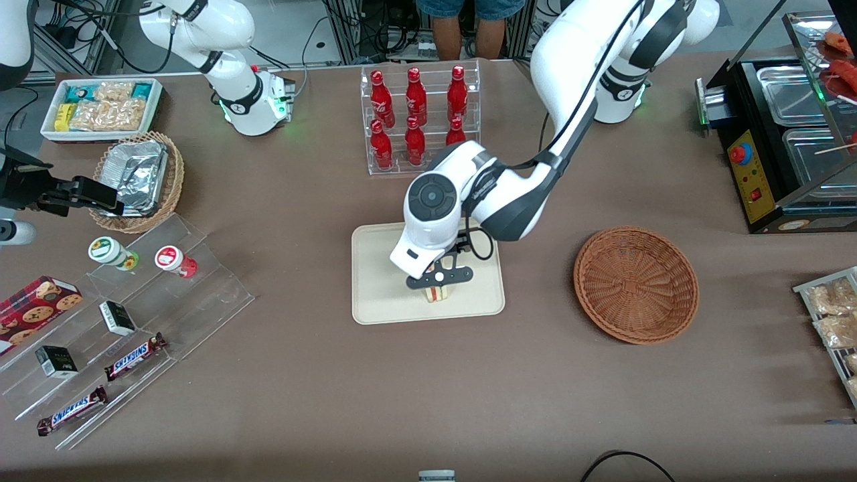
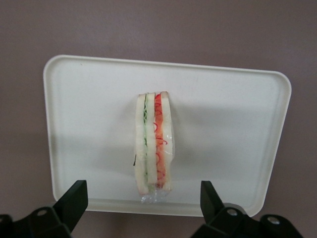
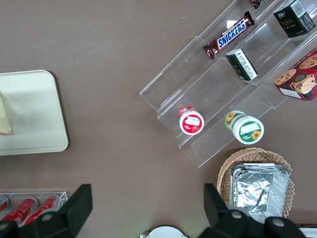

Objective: Place sandwich from basket to tray

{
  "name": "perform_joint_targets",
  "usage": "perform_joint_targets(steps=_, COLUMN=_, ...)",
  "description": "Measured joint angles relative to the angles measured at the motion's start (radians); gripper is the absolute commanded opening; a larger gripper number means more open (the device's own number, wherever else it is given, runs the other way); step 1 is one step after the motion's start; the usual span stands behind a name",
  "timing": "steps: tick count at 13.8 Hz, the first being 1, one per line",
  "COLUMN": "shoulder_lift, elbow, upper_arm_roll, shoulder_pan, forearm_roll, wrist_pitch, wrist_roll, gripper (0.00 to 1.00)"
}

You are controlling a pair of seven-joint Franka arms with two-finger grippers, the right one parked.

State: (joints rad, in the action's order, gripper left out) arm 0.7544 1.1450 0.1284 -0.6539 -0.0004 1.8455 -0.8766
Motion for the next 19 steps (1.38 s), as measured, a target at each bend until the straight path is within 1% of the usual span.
perform_joint_targets(steps=3, shoulder_lift=-0.050, elbow=-0.001, upper_arm_roll=-0.004, shoulder_pan=0.037, forearm_roll=0.004, wrist_pitch=-0.061, wrist_roll=0.109, gripper=1.00)
perform_joint_targets(steps=4, shoulder_lift=-0.072, elbow=-0.001, upper_arm_roll=-0.011, shoulder_pan=0.058, forearm_roll=0.004, wrist_pitch=-0.087, wrist_roll=0.118, gripper=1.00)
perform_joint_targets(steps=8, shoulder_lift=-0.155, elbow=0.023, upper_arm_roll=-0.015, shoulder_pan=0.203, forearm_roll=0.000, wrist_pitch=-0.154, wrist_roll=0.176, gripper=1.00)
perform_joint_targets(steps=13, shoulder_lift=-0.266, elbow=0.151, upper_arm_roll=-0.017, shoulder_pan=0.348, forearm_roll=-0.001, wrist_pitch=-0.167, wrist_roll=0.409, gripper=1.00)
perform_joint_targets(steps=17, shoulder_lift=-0.394, elbow=0.277, upper_arm_roll=-0.019, shoulder_pan=0.480, forearm_roll=-0.001, wrist_pitch=-0.200, wrist_roll=0.629, gripper=1.00)
perform_joint_targets(steps=19, shoulder_lift=-0.467, elbow=0.353, upper_arm_roll=-0.019, shoulder_pan=0.529, forearm_roll=-0.002, wrist_pitch=-0.210, wrist_roll=0.701, gripper=1.00)
